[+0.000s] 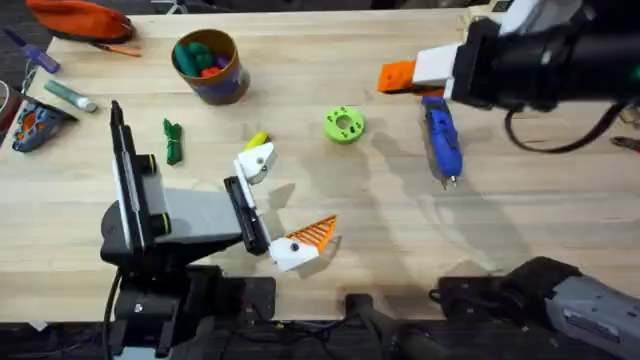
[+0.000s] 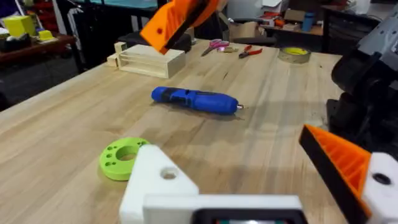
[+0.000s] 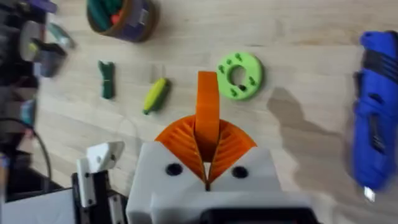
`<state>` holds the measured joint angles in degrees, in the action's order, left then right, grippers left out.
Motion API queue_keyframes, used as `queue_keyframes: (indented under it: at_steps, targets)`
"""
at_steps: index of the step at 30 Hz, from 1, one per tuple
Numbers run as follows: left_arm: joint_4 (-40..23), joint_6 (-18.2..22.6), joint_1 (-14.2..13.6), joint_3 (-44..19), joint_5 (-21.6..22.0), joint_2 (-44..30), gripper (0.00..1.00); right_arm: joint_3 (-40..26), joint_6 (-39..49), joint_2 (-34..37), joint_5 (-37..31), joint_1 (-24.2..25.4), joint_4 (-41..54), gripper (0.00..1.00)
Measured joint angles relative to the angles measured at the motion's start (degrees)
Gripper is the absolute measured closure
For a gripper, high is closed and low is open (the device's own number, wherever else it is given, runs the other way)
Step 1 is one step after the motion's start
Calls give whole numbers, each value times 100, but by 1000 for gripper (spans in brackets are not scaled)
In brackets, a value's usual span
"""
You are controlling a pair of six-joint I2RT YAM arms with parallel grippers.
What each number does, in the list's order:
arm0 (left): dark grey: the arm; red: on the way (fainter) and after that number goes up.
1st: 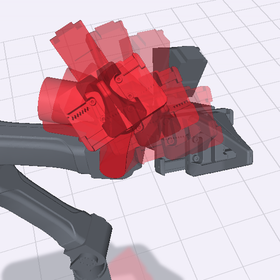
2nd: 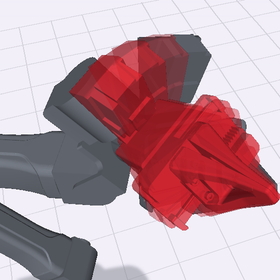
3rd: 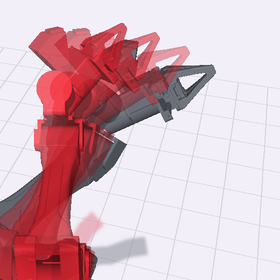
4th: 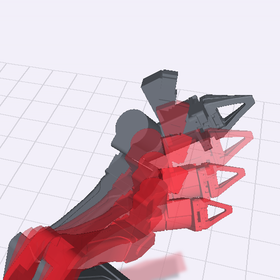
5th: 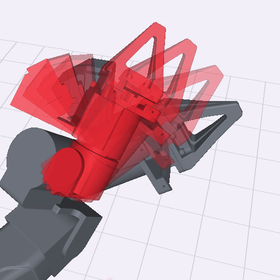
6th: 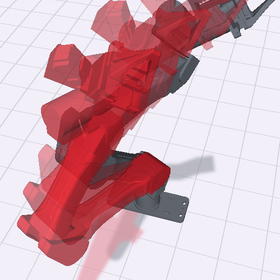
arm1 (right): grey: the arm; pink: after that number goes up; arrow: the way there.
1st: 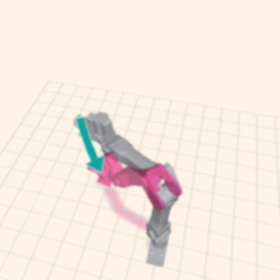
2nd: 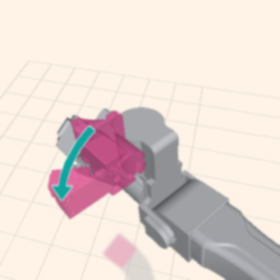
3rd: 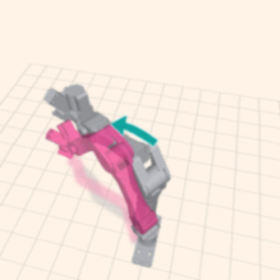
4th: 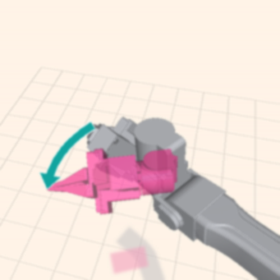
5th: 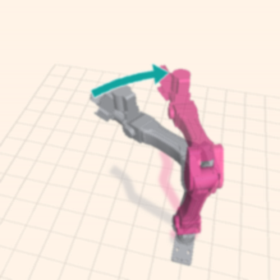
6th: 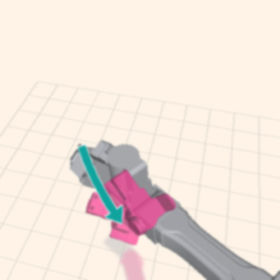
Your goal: Pick up the gripper from the table and insert it into the empty holder that is missing its gripper. Then pick up a screw, insert it into the mounting hole, and use the screwdriver to tighten it. Finally, clean up the table by picking up the vegetable and placing it into the bucket.
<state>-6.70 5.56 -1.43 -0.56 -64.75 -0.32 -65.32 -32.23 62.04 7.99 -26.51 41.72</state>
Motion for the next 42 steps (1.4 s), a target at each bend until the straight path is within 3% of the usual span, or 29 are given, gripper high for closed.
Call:
queue_keyframes:
  at_steps: [8, 13, 21, 31, 42]
  targets:
    - [-1, 0, 0, 0, 0, 2, 14, 2088, -176, -341, 2314, 658, -3103, 990]
    - [0, 0, 0, 0, 0, 0, 14, 2909, -391, -149, 3616, 1106, -3920, 990]
    - [0, 0, 0, 0, 0, 0, 14, 3143, -374, 552, 5159, 1380, -4593, 990]
    - [0, 0, 0, 0, 0, 2, 14, 3143, -377, 2301, 7183, 1379, -6040, 990]
    - [0, 0, 0, 0, 0, 0, 14, 3150, -780, 2632, 7875, 1378, -7145, 990]
